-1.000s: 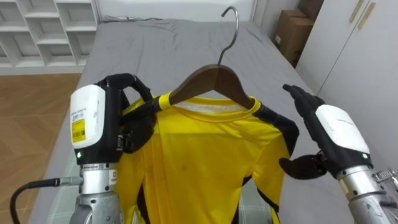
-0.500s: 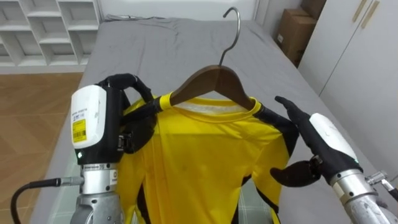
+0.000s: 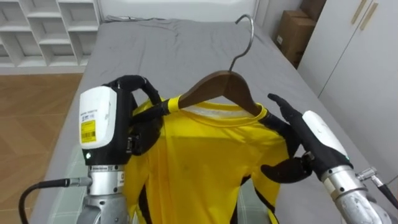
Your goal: Hang clothes
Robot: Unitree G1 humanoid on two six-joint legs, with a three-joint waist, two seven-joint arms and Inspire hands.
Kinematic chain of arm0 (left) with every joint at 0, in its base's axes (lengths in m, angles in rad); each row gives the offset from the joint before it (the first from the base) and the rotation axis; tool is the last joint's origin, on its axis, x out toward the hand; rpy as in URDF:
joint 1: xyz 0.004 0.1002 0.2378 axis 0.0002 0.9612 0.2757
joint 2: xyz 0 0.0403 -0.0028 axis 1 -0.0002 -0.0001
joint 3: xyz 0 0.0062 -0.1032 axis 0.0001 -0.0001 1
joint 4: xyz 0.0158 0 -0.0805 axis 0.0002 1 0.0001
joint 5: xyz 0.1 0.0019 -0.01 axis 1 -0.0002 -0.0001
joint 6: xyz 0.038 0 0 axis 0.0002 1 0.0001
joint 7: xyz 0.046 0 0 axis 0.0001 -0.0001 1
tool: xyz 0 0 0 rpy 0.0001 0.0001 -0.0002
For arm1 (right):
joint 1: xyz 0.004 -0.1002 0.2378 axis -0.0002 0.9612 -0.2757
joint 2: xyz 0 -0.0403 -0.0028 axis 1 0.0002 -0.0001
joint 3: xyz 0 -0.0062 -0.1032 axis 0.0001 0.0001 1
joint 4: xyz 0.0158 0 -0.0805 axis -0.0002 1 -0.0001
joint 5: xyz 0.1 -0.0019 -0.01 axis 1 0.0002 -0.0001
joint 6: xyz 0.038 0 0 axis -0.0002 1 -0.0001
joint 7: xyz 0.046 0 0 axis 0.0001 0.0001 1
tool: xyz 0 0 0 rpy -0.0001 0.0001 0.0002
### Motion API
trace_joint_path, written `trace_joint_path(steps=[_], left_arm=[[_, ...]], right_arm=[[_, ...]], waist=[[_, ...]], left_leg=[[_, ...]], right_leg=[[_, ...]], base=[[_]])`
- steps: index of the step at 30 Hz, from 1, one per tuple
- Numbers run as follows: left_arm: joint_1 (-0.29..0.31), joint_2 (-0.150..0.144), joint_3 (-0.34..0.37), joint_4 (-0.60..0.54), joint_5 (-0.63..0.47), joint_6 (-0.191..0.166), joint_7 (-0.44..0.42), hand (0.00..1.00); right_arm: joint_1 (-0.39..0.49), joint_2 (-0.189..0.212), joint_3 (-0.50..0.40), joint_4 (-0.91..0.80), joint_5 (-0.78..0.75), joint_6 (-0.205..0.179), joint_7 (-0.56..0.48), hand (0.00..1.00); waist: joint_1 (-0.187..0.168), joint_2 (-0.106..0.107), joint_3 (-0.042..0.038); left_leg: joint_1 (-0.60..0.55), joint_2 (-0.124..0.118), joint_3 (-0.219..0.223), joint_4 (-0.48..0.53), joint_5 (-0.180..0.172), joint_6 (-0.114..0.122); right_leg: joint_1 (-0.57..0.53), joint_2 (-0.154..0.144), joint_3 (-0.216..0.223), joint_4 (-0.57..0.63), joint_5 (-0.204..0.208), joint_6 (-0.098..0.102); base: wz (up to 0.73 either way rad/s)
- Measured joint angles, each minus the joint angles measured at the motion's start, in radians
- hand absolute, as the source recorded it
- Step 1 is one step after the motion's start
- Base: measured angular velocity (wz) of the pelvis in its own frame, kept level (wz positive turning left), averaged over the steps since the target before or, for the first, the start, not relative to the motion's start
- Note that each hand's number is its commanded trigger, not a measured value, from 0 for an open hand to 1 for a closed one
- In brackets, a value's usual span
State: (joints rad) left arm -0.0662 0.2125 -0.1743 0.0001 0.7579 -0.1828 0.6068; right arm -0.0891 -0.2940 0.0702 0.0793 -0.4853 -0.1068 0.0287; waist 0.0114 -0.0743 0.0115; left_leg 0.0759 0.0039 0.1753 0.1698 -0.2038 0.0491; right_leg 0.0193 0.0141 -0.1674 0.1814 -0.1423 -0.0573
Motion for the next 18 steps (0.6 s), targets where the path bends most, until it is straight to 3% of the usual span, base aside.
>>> trace_joint_path(steps=[7,18], left_arm=[[0.0,-0.002,-0.01,0.0,-0.001,-0.001,-0.049,1.0],[0.0,-0.015,-0.033,0.003,-0.001,-0.016,-0.048,1.0]], right_arm=[[-0.017,0.015,0.026,0.0,-0.034,-0.003,-0.008,0.0],[-0.033,0.038,0.024,0.066,-0.192,-0.049,-0.211,0.0]], waist=[[-0.001,0.0,0.0],[-0.009,0.007,0.0046]], left_leg=[[-0.003,-0.001,-0.016,0.003,0.0,0.0],[-0.01,0.0,-0.023,0.009,0.0,0.0]], right_leg=[[0.009,-0.001,-0.009,-0.011,0.0,0.0],[0.011,0.0,-0.016,-0.012,0.0,0.0]], base=[[0.05],[0.02]])
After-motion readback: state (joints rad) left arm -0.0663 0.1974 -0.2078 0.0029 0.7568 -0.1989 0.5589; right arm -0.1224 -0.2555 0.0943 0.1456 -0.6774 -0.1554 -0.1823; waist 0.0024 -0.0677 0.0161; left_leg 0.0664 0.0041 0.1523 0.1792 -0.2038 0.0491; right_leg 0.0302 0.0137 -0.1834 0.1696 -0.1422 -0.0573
